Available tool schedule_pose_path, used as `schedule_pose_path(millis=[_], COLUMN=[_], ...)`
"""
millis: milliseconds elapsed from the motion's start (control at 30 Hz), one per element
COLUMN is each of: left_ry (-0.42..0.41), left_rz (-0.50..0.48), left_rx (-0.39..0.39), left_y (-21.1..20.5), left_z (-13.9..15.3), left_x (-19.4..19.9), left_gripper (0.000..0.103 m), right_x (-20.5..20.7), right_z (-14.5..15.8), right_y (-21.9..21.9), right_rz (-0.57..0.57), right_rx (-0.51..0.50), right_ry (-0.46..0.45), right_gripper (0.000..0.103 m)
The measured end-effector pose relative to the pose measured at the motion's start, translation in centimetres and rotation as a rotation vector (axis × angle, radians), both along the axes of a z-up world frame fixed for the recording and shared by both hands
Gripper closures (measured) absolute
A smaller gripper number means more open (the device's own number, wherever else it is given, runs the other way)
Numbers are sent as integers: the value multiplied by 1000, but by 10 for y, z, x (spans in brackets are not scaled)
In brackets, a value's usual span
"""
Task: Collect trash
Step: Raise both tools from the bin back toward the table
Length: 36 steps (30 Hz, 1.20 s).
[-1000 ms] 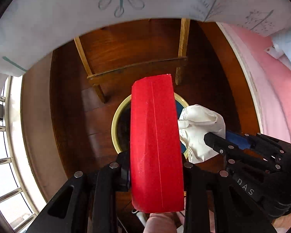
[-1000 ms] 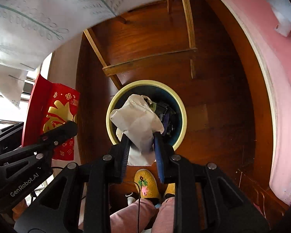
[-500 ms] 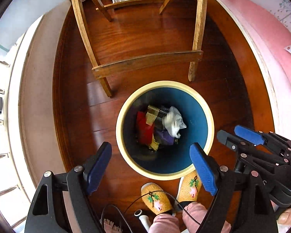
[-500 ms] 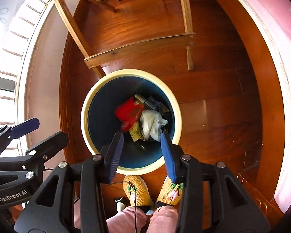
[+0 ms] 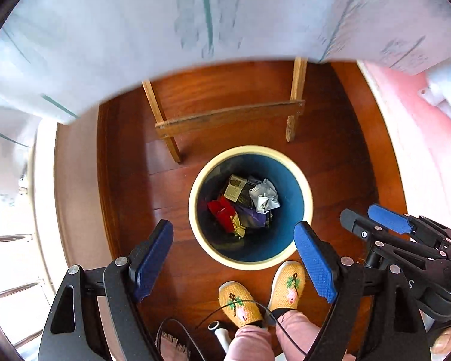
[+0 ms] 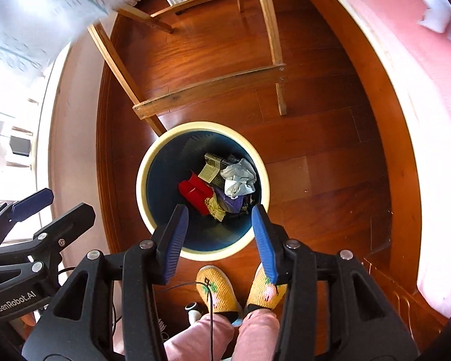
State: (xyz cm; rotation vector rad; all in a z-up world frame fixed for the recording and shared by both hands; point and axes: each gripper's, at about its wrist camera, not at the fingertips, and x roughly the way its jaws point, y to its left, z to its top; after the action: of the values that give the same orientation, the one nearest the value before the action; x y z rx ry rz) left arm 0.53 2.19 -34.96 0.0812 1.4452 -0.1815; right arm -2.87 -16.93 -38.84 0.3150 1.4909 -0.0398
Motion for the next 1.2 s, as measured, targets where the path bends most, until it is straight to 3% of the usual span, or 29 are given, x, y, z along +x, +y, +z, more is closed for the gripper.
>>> schedule_pose_path(millis=[300, 767, 1000, 1200], left_ry=[-50, -273, -385, -434], left_rz=[-20, -55, -93, -93], left_rx=[-45, -107, -105, -137], left_y=[3, 32, 40, 48], left_z=[115, 302, 367, 400], left_x=[-3, -15, -12, -2], left_gripper=[19, 19, 19, 19], right_x=[-4, -6, -2, 6], right_z=[104, 281, 354, 403], right_y=[5, 26, 31, 33], right_rz=[0, 26, 34, 24], right_rx=[1, 1, -38, -81], right_ry=[-30, -209, -344, -441], right_gripper=[54, 51, 51, 51])
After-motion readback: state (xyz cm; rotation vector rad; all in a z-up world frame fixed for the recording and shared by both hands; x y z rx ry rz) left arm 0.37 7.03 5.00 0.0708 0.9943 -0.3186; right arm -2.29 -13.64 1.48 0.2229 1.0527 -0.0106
